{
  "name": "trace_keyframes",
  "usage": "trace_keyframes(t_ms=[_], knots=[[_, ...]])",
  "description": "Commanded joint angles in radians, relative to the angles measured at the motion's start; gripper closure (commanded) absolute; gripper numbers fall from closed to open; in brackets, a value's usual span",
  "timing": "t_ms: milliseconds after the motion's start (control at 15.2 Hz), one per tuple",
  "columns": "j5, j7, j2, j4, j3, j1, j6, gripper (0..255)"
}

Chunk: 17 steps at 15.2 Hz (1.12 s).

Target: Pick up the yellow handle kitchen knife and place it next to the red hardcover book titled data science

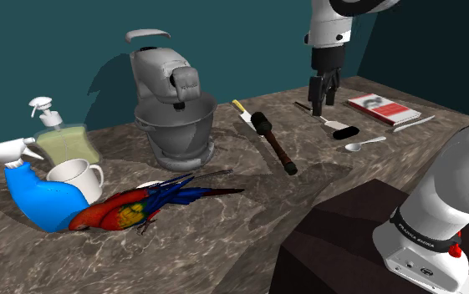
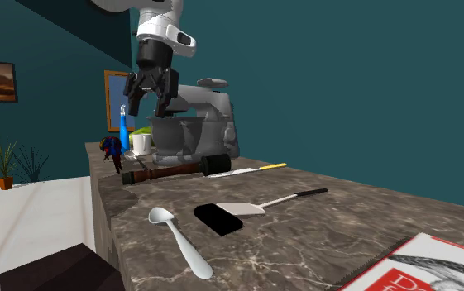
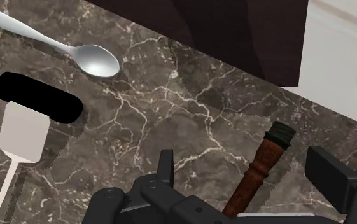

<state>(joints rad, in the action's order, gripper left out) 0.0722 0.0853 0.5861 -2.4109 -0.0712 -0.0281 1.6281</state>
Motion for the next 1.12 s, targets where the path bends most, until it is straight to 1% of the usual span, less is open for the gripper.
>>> trace_keyframes(t_ms=[0, 264, 528, 792, 1056], knots=[[-0.003, -0.02, -0.075, 0.023, -0.006, -0.009, 0.067, 0], [-0.011, -0.066, -0.215, 0.084, -0.02, -0.024, 0.175, 0], [-0.026, -0.114, -0.356, 0.164, -0.029, -0.038, 0.263, 0], [-0.049, -0.163, -0.497, 0.263, -0.031, -0.049, 0.332, 0], [-0.074, -0.211, -0.637, 0.38, -0.027, -0.055, 0.381, 0]])
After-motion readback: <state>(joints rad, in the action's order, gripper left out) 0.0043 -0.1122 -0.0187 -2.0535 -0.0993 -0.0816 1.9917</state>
